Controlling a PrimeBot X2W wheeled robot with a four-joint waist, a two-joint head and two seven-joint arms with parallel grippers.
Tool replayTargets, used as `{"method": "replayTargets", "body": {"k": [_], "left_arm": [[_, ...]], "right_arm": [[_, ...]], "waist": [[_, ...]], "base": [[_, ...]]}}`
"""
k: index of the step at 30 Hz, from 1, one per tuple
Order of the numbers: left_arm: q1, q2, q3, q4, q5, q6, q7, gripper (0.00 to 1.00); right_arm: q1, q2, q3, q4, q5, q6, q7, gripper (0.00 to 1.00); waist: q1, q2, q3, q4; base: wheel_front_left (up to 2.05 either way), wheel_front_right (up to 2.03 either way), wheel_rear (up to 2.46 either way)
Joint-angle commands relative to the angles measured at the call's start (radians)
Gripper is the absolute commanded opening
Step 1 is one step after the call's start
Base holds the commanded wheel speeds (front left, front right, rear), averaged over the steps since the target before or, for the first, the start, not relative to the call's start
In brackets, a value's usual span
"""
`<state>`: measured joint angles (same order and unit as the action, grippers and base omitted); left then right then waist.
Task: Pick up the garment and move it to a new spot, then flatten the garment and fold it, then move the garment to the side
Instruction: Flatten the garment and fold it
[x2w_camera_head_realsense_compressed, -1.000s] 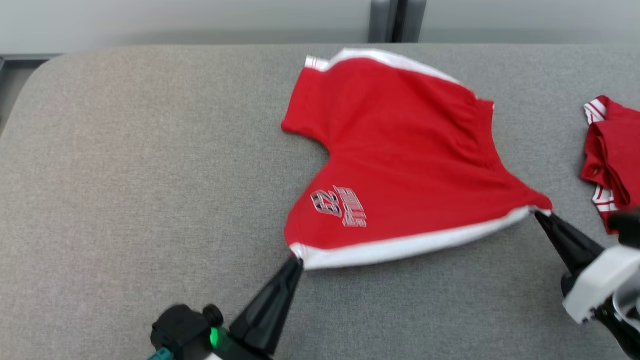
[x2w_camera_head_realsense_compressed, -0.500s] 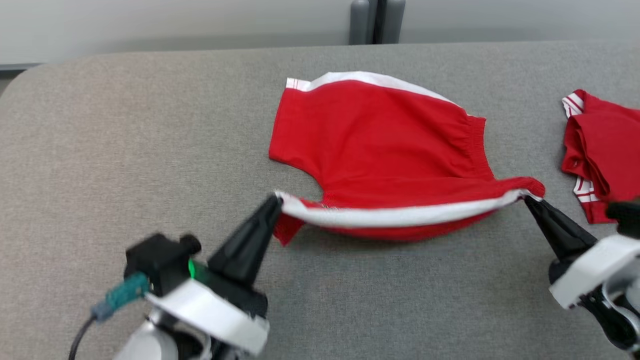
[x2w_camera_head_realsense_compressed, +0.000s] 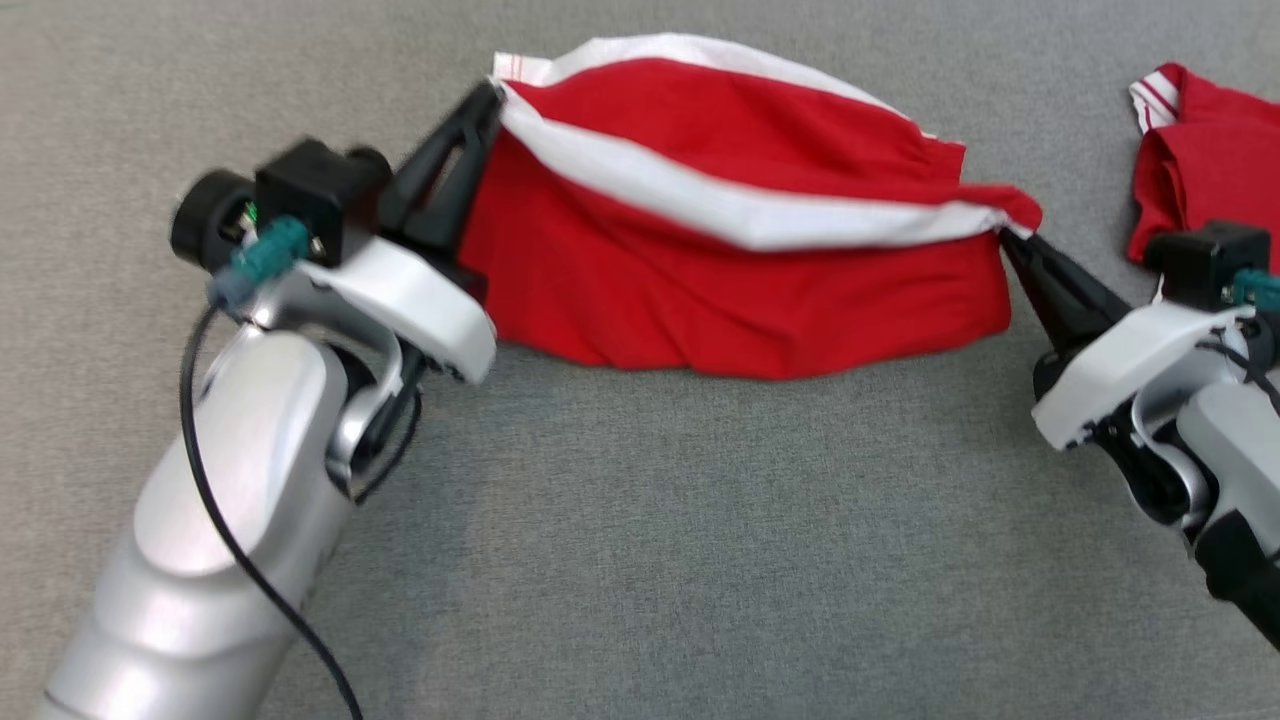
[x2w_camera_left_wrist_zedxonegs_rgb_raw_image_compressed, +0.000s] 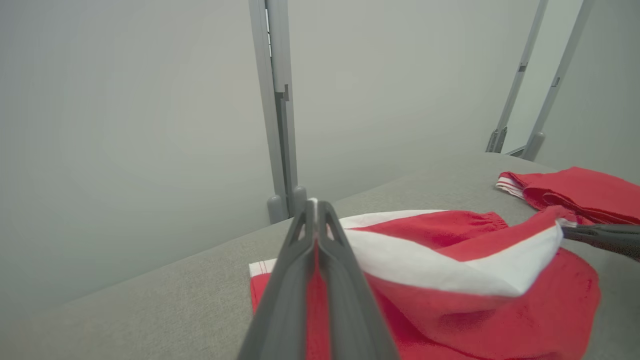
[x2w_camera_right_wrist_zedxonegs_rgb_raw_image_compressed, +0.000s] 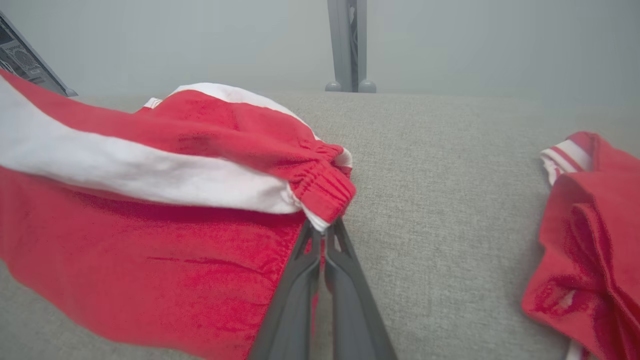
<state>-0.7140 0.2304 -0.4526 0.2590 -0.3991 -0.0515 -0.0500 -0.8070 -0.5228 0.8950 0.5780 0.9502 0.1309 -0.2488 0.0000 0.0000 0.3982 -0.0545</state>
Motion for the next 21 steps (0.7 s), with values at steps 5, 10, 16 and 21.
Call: {"method": "replayTargets", "body": {"k": [5, 10, 16, 21], "left_arm": [[-0.163, -0.03, -0.004, 0.22, 0.037, -0.008, -0.064, 0.0], [-0.281, -0.062, -0.024, 0.408, 0.07, -0.008, -0.106, 0.0], [-0.439, -0.105, -0.043, 0.655, 0.103, 0.002, -0.164, 0.0], [-0.527, -0.122, -0.061, 0.796, 0.124, 0.009, -0.196, 0.0]], "right_arm": [[-0.084, 0.042, -0.008, 0.075, -0.021, 0.0, -0.018, 0.0], [-0.117, 0.067, -0.026, 0.095, -0.048, 0.0, -0.018, 0.0], [-0.145, 0.095, -0.065, 0.09, -0.094, 0.0, -0.017, 0.0], [-0.149, 0.122, -0.08, 0.086, -0.118, 0.0, -0.017, 0.0]], "waist": [[0.0, 0.0, 0.074, -0.021], [0.0, 0.0, 0.109, -0.018], [0.0, 0.0, 0.155, -0.028], [0.0, 0.0, 0.182, -0.049]], "base": [[0.0, 0.0, 0.0], [0.0, 0.0, 0.0], [0.0, 0.0, 0.0], [0.0, 0.0, 0.0]]}}
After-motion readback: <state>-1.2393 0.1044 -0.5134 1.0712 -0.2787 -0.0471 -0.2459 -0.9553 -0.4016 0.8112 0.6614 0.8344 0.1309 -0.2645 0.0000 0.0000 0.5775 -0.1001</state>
